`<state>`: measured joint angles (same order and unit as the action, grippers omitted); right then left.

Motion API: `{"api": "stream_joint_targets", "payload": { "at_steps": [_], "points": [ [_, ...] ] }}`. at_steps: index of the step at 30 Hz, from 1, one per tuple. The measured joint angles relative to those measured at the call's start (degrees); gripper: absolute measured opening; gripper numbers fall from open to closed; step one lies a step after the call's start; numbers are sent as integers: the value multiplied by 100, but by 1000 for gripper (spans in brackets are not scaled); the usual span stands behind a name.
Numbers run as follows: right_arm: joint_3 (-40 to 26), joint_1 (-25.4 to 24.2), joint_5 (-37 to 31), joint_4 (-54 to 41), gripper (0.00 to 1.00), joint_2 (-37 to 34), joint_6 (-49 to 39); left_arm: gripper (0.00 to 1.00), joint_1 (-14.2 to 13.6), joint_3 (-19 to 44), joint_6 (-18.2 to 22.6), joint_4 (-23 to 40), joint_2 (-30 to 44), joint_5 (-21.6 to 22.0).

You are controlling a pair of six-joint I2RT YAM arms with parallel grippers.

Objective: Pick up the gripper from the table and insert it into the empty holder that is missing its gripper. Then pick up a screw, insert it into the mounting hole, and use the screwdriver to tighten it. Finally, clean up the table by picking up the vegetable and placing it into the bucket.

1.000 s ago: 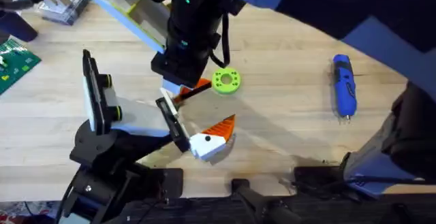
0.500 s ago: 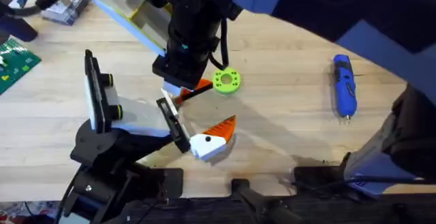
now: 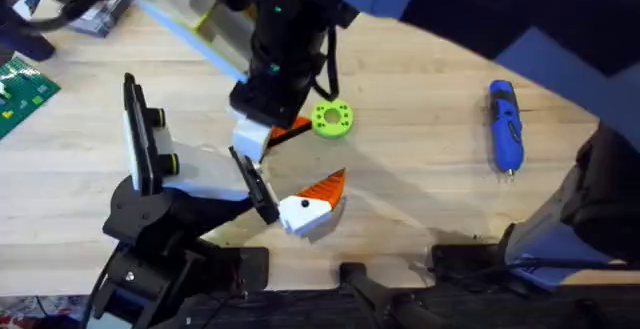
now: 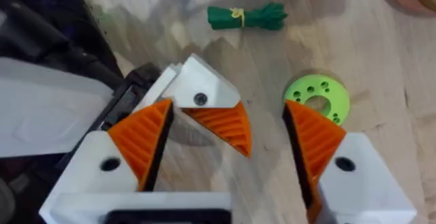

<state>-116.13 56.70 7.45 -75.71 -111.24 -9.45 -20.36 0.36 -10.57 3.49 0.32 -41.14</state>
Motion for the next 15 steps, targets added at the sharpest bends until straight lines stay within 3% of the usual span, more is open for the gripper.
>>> {"api": "stream_joint_targets", "payload": {
  "at_steps": [2,3,15],
  "points": [
    [-6,-107,-67,-32,937,0,2,987,2,0,1,0,-1,0],
    [-10,-151,-68,-45,978,0,1,987,2,0,5,0,-1,0],
    [-113,-362,-9,-304,995,351,-2,987,2,0,70,-2,-2,0]
  ]
}}
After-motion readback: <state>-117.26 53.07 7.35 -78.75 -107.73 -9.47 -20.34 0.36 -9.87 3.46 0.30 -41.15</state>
